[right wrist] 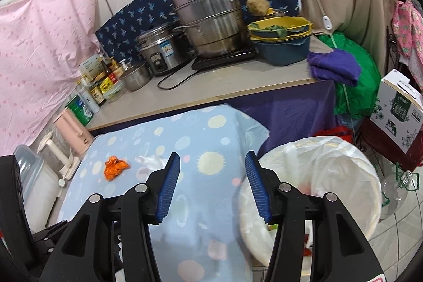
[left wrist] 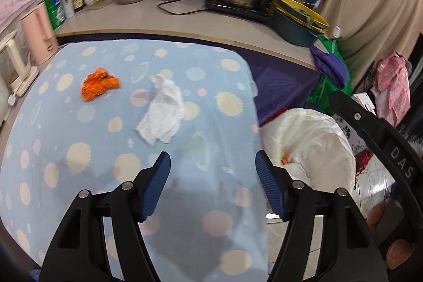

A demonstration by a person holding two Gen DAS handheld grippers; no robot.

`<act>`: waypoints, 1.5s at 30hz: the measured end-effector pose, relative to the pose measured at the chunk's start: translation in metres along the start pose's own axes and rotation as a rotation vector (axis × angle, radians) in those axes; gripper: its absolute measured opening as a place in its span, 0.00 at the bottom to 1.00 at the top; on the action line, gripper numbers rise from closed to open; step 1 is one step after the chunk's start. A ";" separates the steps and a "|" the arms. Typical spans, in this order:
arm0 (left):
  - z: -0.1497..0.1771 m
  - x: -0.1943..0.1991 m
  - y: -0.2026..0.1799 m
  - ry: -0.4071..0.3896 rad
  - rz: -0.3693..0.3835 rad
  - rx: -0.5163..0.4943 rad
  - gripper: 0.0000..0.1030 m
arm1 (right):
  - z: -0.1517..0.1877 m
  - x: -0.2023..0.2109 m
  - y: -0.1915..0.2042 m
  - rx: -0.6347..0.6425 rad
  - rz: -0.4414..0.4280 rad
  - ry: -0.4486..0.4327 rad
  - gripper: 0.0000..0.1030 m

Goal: Collect trash
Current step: 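Move both open tools back over the table toward the orange bag and tissue, then grasp the orange plastic bag with the left gripper while the right gripper grasps the white tissue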

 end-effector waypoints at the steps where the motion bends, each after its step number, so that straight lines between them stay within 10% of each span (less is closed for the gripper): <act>1: -0.001 0.001 0.010 -0.003 -0.008 0.017 0.62 | 0.002 -0.003 0.009 0.012 -0.007 0.007 0.51; 20: -0.018 -0.010 0.196 -0.028 -0.177 0.304 0.66 | 0.037 -0.115 0.130 0.166 -0.063 0.181 0.53; 40: -0.088 -0.090 0.269 -0.065 -0.239 0.256 0.83 | 0.057 -0.216 0.165 0.200 -0.036 0.286 0.53; 45: -0.093 -0.113 0.275 -0.041 -0.201 0.254 0.83 | 0.062 -0.224 0.167 0.211 -0.039 0.308 0.39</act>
Point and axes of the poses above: each gripper's, at about its wrist camera, not at the fingertips, and x roughly against the way its jaws point, y to its left, z to its underside, the point moved 2 cm from there along -x, roughly the way its jaws point, and after that the axes turned 12 degrees about z, right-handed, at the moved point
